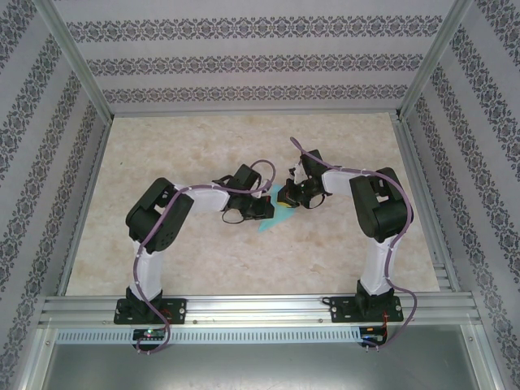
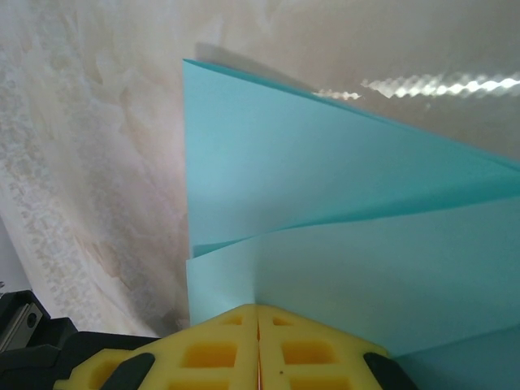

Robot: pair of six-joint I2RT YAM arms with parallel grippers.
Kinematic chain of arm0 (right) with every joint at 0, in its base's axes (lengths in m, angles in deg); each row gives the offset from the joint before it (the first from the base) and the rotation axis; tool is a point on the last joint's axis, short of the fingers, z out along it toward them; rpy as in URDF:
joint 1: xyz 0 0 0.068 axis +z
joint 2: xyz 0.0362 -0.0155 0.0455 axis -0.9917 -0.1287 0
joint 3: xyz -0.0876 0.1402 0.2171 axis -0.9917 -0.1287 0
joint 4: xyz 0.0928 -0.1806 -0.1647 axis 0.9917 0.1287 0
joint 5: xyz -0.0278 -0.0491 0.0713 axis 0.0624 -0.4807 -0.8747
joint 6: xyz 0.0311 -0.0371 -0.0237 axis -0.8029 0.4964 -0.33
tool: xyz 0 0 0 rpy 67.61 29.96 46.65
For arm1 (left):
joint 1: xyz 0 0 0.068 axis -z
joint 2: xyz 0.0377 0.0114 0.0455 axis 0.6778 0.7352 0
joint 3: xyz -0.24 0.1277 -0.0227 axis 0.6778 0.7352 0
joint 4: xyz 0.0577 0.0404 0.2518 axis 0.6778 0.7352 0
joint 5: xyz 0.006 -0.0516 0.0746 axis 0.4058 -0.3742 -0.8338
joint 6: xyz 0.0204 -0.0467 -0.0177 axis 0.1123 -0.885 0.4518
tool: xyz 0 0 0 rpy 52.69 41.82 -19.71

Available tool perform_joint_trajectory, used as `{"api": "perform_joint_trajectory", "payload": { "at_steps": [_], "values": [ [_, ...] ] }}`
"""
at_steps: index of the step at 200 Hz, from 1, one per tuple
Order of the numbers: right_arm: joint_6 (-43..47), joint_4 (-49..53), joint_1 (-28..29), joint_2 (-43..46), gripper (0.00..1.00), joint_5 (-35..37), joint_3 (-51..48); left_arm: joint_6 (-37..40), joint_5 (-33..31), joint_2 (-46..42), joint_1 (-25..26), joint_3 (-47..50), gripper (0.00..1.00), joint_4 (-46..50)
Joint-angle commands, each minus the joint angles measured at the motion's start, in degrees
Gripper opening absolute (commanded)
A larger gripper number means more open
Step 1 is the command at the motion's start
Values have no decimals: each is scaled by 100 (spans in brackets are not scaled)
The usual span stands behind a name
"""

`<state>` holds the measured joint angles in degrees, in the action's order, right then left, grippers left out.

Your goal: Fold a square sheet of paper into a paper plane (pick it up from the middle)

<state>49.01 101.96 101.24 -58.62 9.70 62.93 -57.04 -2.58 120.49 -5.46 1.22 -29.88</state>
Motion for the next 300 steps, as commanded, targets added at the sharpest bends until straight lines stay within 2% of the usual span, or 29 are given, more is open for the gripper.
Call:
{"api": "perform_joint_trajectory", "payload": {
  "at_steps": [1,51,78,116,150,183,222,253,300],
  "values": [
    [151,562,-39,-560,7,1327,-219,367,-34,-225,41,496,6,874],
    [165,608,-67,-571,7,1415,-229,593,-188,-971,70,1304,5,1244],
    [162,613,-62,-543,7,1405,-233,598,-388,-1394,67,1319,4,1371],
    [81,456,-44,-395,7,1243,-230,2,-635,-2117,111,1155,3,286],
    [19,396,50,-376,7,1123,-63,-329,-787,-1520,180,942,1,-537],
    [6,382,125,-377,7,1033,61,-399,-863,-806,265,567,0,-812],
    [-24,184,140,-160,7,952,79,-305,-881,-369,287,469,0,-538],
    [69,35,132,75,7,793,123,-98,-1042,-359,289,615,0,-41],
    [192,-257,223,543,9,321,-103,-191,-1089,-301,287,718,0,-18]
  ]
}}
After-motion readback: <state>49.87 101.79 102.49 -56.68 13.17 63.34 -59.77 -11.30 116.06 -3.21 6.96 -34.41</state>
